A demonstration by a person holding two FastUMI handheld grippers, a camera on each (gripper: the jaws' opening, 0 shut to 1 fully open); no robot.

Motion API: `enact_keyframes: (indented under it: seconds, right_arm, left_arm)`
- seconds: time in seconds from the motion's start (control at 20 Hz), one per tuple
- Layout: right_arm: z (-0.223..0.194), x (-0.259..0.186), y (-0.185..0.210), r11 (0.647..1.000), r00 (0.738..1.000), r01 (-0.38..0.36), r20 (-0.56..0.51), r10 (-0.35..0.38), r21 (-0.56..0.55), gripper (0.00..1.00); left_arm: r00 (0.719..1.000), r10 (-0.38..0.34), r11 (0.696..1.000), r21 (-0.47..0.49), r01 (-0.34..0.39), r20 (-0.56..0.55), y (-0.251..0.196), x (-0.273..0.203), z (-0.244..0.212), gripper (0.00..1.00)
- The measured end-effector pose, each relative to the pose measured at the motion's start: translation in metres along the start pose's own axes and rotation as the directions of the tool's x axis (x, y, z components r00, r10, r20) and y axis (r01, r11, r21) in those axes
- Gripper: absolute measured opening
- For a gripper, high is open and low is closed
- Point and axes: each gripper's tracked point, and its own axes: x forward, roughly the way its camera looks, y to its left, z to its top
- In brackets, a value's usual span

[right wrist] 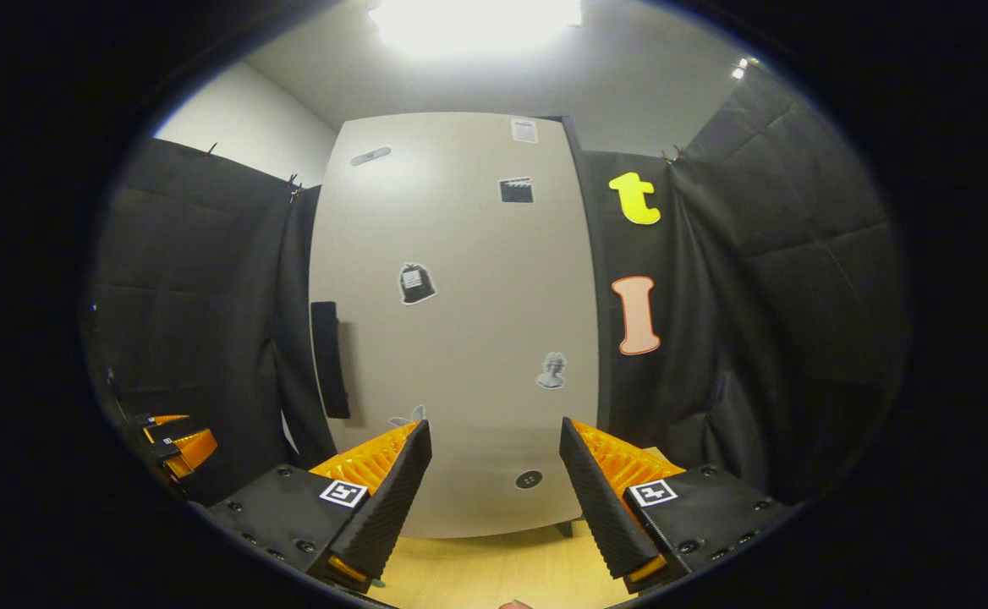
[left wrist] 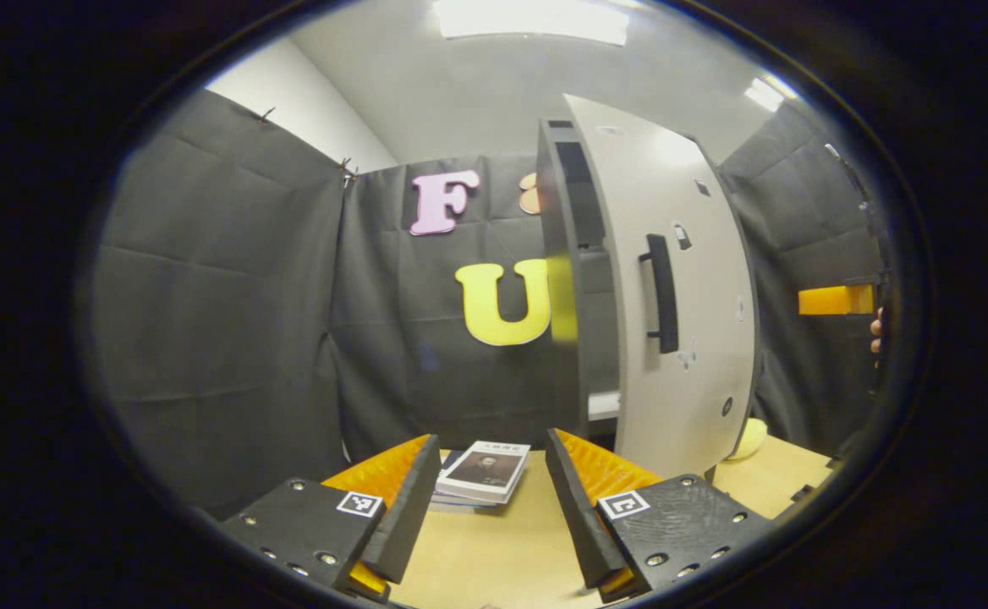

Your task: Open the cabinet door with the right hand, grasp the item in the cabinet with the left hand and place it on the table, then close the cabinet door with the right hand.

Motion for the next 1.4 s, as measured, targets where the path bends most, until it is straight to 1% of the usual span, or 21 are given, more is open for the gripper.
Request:
enact_keyframes:
  seconds: [0.1,0.15,0.2,0.25,0.3,0.35,0.55,0.65,0.7,0.75,0.85,0.9,1.0,1.05,1.1,1.15,1.2,1.25,1.3,1.35,1.4]
  right_arm:
    - [-0.001,-0.005,-0.023,1.0,1.0,0.017,0.001,-0.017,0.006,0.96]
    - [-0.002,-0.007,-0.035,1.0,1.0,0.027,0.0,-0.027,0.008,0.96]
    - [-0.003,-0.009,-0.046,0.999,0.999,0.035,-0.001,-0.035,0.008,0.96]
    - [-0.004,-0.012,-0.058,0.999,0.999,0.044,-0.002,-0.044,0.009,0.96]
    - [-0.006,-0.014,-0.069,0.999,0.999,0.049,-0.004,-0.049,0.01,0.96]
    - [-0.008,-0.016,-0.078,0.999,0.999,0.051,-0.007,-0.051,0.012,0.96]
    - [-0.017,-0.024,-0.117,0.998,0.998,0.059,-0.011,-0.059,0.005,0.96]
    - [-0.022,-0.027,-0.13,0.999,0.998,0.054,-0.016,-0.054,0.001,0.96]
    - [-0.025,-0.029,-0.134,0.999,0.999,0.044,-0.021,-0.044,-0.002,0.96]
    - [-0.028,-0.031,-0.137,0.999,0.999,0.036,-0.024,-0.036,-0.009,0.96]
    - [-0.032,-0.036,-0.141,0.999,0.999,0.035,-0.033,-0.036,-0.024,0.96]
    - [-0.033,-0.04,-0.141,0.999,0.999,0.033,-0.033,-0.033,-0.027,0.96]
    - [-0.032,-0.047,-0.136,0.999,0.999,0.034,-0.016,-0.035,-0.031,0.96]
    - [-0.033,-0.05,-0.135,0.999,0.999,0.043,-0.009,-0.043,-0.03,0.96]
    - [-0.032,-0.051,-0.132,0.999,0.999,0.046,-0.006,-0.046,-0.023,0.96]
    - [-0.032,-0.053,-0.125,0.999,0.999,0.04,-0.004,-0.04,-0.016,0.96]
    - [-0.031,-0.054,-0.12,0.999,0.999,0.038,-0.002,-0.038,-0.014,0.96]
    - [-0.03,-0.053,-0.118,0.999,0.999,0.045,0.002,-0.045,-0.016,0.92]
    - [-0.025,-0.047,-0.116,0.999,0.999,0.046,0.009,-0.046,-0.018,0.96]
    - [-0.023,-0.045,-0.115,0.999,0.999,0.046,0.013,-0.046,-0.015,0.92]
    - [-0.02,-0.044,-0.112,0.999,0.999,0.043,0.017,-0.043,-0.01,0.92]
  left_arm:
    - [1.0,-0.017,1.0,0.002,0.017,0.007,-0.024,0.005,0.006,0.75]
    - [1.0,-0.023,1.0,0.004,0.023,0.012,-0.034,0.007,0.009,0.77]
    - [1.0,-0.027,1.0,0.006,0.027,0.016,-0.046,0.01,0.014,0.75]
    - [0.999,-0.031,0.999,0.006,0.031,0.022,-0.056,0.011,0.017,0.77]
    - [0.999,-0.036,0.999,0.007,0.036,0.026,-0.069,0.012,0.021,0.75]
    - [0.999,-0.038,0.999,0.009,0.038,0.031,-0.08,0.014,0.023,0.75]
    - [0.999,-0.028,0.999,0.023,0.027,0.043,-0.118,0.013,0.035,0.75]
    - [0.999,-0.009,0.999,0.041,0.007,0.05,-0.13,0.01,0.038,0.77]
    - [0.999,0.002,0.999,0.05,-0.004,0.054,-0.134,0.008,0.04,0.75]
    - [0.998,0.013,0.998,0.058,-0.016,0.057,-0.137,0.005,0.041,0.77]
    - [0.998,0.026,0.998,0.062,-0.029,0.055,-0.139,0.0,0.039,0.75]
    - [0.998,0.021,0.998,0.059,-0.025,0.052,-0.141,-0.002,0.039,0.77]
    - [0.999,0.015,0.998,0.061,-0.018,0.05,-0.138,-0.006,0.038,0.77]
    - [0.999,0.013,0.998,0.064,-0.016,0.042,-0.134,-0.008,0.037,0.75]
    - [0.999,0.009,0.998,0.065,-0.011,0.037,-0.131,-0.01,0.035,0.77]
    - [0.999,0.006,0.998,0.065,-0.009,0.042,-0.127,-0.011,0.039,0.75]
    - [0.999,0.007,0.998,0.064,-0.01,0.043,-0.123,-0.013,0.041,0.77]
    - [0.999,0.008,0.998,0.065,-0.011,0.043,-0.117,-0.014,0.04,0.8]
    - [0.999,0.006,0.998,0.064,-0.009,0.046,-0.113,-0.015,0.041,0.75]
    - [0.999,0.006,0.998,0.063,-0.009,0.049,-0.11,-0.016,0.042,0.77]
    - [0.999,0.008,0.998,0.062,-0.011,0.047,-0.107,-0.016,0.041,0.75]
